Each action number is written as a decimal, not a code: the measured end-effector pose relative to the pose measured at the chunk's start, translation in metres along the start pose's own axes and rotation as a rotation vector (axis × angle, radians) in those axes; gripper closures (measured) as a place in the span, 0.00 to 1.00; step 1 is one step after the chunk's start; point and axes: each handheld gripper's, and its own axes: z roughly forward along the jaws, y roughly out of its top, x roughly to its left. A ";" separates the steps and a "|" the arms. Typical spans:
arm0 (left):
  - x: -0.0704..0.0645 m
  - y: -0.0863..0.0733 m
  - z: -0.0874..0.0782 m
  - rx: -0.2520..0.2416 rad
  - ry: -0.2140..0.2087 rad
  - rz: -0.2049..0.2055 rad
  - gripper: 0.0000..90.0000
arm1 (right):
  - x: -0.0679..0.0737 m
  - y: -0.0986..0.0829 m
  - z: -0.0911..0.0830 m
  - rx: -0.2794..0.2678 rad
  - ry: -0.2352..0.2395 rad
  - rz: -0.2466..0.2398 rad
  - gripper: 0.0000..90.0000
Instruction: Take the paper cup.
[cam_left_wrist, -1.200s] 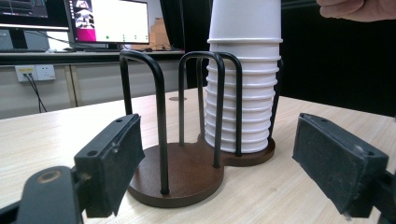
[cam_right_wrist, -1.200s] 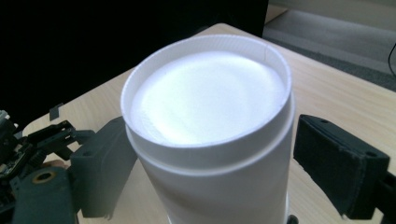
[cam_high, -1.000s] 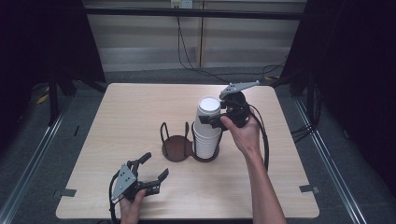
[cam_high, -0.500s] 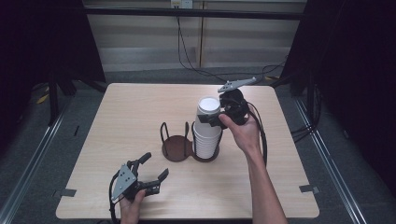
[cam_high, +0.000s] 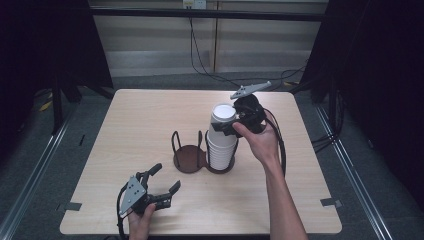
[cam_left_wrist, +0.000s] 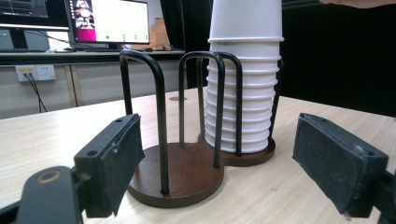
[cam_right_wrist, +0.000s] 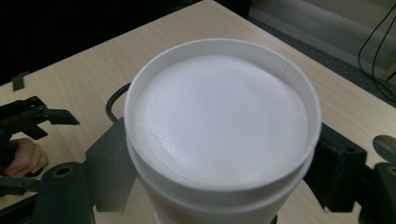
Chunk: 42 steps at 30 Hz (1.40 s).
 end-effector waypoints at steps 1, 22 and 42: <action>0.000 0.000 0.000 0.000 -0.001 -0.002 0.18 | 0.000 0.000 0.000 0.000 0.000 0.000 0.25; 0.000 0.000 0.000 0.000 -0.001 -0.002 0.18 | 0.000 0.005 -0.014 -0.070 -0.007 0.026 0.25; 0.000 0.000 0.000 -0.002 0.001 -0.004 0.18 | -0.002 0.004 -0.030 -0.206 0.003 0.064 0.26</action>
